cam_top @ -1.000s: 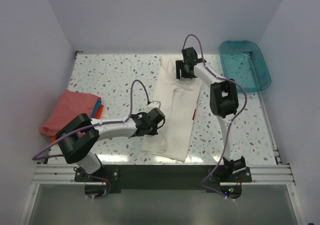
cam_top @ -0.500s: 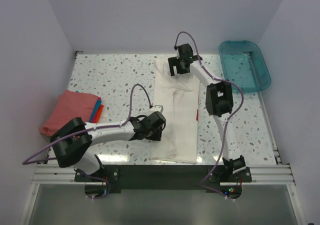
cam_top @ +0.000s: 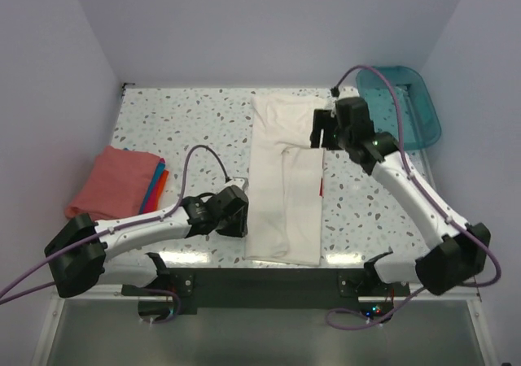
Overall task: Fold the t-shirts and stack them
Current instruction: Fold the tshirt
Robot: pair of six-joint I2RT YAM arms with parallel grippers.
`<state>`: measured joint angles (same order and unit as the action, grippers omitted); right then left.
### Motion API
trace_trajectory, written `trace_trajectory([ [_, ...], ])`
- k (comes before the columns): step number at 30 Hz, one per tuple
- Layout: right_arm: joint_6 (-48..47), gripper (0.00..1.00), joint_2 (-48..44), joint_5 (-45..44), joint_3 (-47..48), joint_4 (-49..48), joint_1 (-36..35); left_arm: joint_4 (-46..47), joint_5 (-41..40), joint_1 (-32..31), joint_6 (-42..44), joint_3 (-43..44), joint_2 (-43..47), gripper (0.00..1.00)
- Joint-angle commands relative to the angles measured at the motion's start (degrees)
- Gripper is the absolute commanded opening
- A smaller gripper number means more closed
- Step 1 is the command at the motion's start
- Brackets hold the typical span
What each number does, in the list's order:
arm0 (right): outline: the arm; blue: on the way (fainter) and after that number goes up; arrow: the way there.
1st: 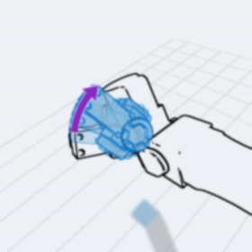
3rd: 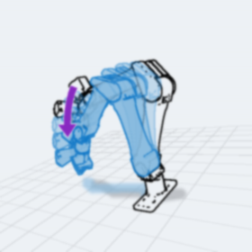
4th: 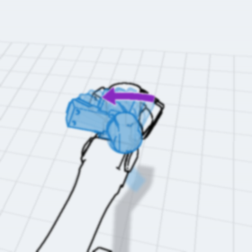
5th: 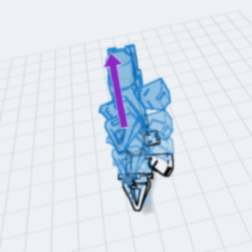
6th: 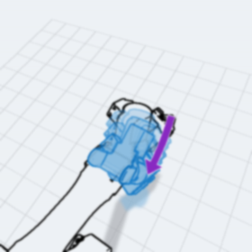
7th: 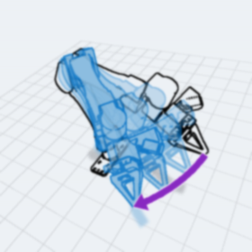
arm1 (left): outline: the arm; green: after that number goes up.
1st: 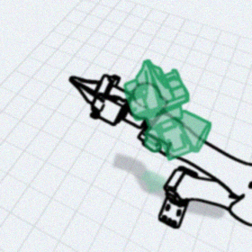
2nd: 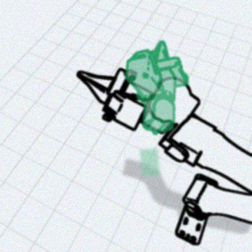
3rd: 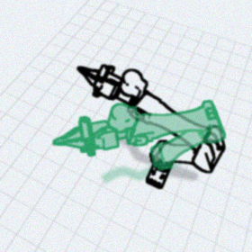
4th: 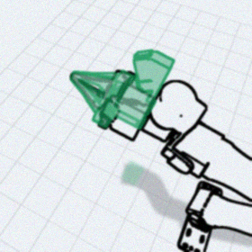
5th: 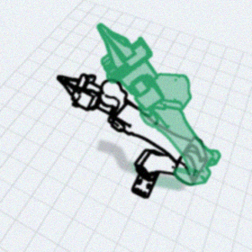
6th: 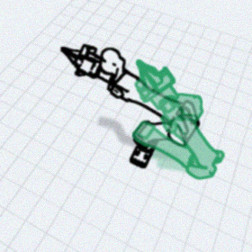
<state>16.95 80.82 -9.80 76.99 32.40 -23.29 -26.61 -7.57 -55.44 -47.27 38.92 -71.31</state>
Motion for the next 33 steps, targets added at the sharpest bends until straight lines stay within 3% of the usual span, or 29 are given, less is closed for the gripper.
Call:
trace_trajectory([
  [1,8.3,0.68,-7.0,-1.0,-16.2,3.1,-5.2,0.9,5.0,-1.1,3.0,-0.8,2.1,0.43],
  [6,17.3,0.56,-20.9,0.7,-33.7,5.6,-13.2,1.2,5.9,-1.9,5.1,-0.2,1.3,0.47],
  [11,25.5,0.52,-29.5,1.1,-40.4,8.9,-20.2,1.5,5.1,-4.3,5.0,-0.9,-0.4,0.47],
  [21,33.7,0.51,-25.7,-0.2,-42.9,11.7,-34.4,0.9,4.1,-6.3,7.0,2.1,-3.8,0.51],
  [30,36.7,0.54,-23.2,0.6,-45.0,9.1,-37.5,1.2,4.2,-8.1,7.9,3.7,-8.4,0.52],
  [33,37.2,0.54,-22.9,1.3,-45.9,8.3,-37.9,0.2,3.4,-8.3,7.1,3.4,-8.9,0.47],
])
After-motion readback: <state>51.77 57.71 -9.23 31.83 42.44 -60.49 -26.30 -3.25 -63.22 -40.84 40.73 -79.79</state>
